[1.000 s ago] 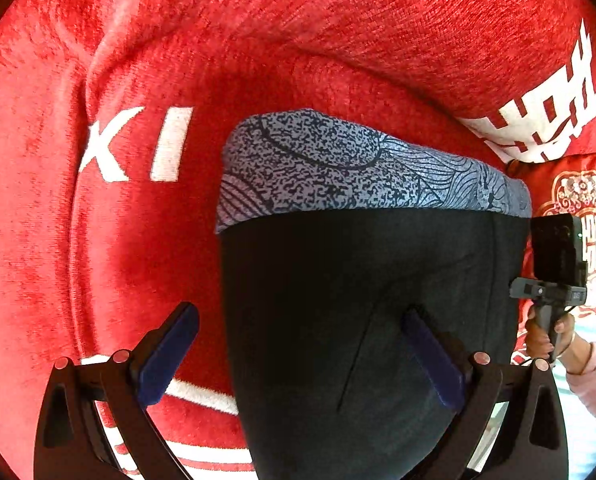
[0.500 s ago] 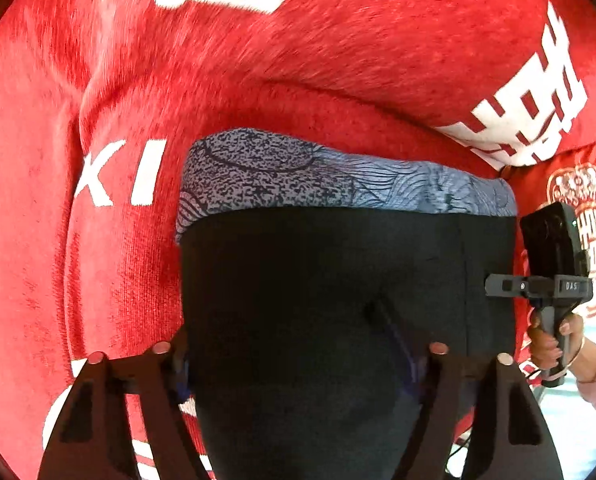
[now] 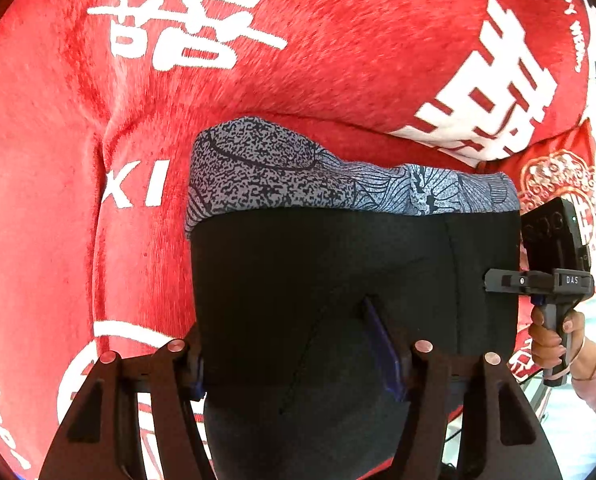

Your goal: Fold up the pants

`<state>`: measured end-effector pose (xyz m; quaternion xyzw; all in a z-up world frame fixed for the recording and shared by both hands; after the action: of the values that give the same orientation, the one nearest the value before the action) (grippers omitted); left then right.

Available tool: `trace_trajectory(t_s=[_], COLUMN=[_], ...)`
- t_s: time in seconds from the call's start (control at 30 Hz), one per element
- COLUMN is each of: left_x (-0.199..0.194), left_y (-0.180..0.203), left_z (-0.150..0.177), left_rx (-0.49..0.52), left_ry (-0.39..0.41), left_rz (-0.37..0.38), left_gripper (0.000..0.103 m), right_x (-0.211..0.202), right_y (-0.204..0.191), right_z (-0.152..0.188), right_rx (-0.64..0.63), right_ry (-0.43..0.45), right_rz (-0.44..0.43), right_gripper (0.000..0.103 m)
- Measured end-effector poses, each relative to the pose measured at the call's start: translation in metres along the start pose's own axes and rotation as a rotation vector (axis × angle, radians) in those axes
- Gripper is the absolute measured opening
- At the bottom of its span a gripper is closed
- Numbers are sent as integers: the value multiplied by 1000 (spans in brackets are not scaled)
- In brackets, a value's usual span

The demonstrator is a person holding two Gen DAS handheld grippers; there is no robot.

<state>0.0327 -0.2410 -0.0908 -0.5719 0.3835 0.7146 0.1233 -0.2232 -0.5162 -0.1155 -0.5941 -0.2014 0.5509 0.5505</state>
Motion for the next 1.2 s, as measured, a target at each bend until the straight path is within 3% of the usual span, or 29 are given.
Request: trace_trajectory(t_s=[0.33, 0.6, 0.67, 0.77, 0.87, 1.1, 1.2], left_x=[1, 32, 46, 50, 53, 37, 27], left_y=[19, -3, -16, -25, -29, -37, -45], left_z=[51, 77, 81, 81, 81, 86, 92], left_rx=[-11, -8, -29, -47, -48, -105, -139], left_ry=[-31, -64, -69, -36, -24, -16, -8], left_rz=[1, -12, -1, 30, -8, -2, -22], left_gripper=[64, 65, 65, 75, 91, 91, 91], right_x=[-3, 20, 29, 29, 30, 24, 9], right_y=[-5, 3, 13, 20, 23, 15, 17], right_z=[3, 15, 12, 9, 11, 21, 33], right_rx=[16, 55, 64, 83, 79, 137, 197], right_ry=[-6, 3, 4, 36, 56, 120, 180], right_rz=[14, 27, 71, 61, 76, 126, 129], right_gripper=[44, 44, 47, 54, 57, 61, 68])
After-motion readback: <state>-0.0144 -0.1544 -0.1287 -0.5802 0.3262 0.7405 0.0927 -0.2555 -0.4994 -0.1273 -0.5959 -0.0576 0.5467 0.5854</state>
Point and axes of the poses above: each gripper's, at about its wrist camera, not at the fingertips, and x roughly the way its jaws point, y to its right, z to its underside, the point moved 3 cm from there along x, roughly the way its jaws point, and after that the axes turned 13 degrees about -y, right-handed, at the moved point
